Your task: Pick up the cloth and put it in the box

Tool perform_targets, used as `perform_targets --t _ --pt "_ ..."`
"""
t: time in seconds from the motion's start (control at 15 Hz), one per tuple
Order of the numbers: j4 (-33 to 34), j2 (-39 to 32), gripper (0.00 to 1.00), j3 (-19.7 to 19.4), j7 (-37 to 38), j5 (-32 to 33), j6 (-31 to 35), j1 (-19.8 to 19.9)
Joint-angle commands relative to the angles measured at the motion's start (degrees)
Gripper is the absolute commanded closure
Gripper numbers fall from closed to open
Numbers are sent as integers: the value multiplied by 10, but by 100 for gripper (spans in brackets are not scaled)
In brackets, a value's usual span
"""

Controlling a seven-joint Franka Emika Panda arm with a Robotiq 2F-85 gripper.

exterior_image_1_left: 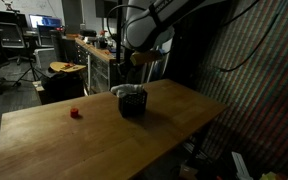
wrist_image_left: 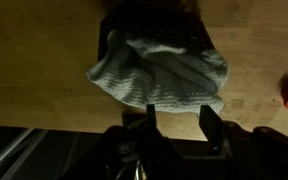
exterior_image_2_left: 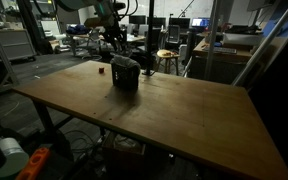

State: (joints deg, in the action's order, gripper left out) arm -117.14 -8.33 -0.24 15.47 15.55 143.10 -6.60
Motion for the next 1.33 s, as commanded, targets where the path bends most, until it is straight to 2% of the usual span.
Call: perform_targets --t 0.0,0.13,0.2,0.67,1.27 --pt "3 17 17 8 22 23 -10 -9" --pt "6 13 4 14 24 30 -10 -13" --pt "8 8 0 17 24 34 -9 -15" --pt "27 -32 0 32 20 74 -4 -38" --pt "68 -72 0 22 13 131 4 -55"
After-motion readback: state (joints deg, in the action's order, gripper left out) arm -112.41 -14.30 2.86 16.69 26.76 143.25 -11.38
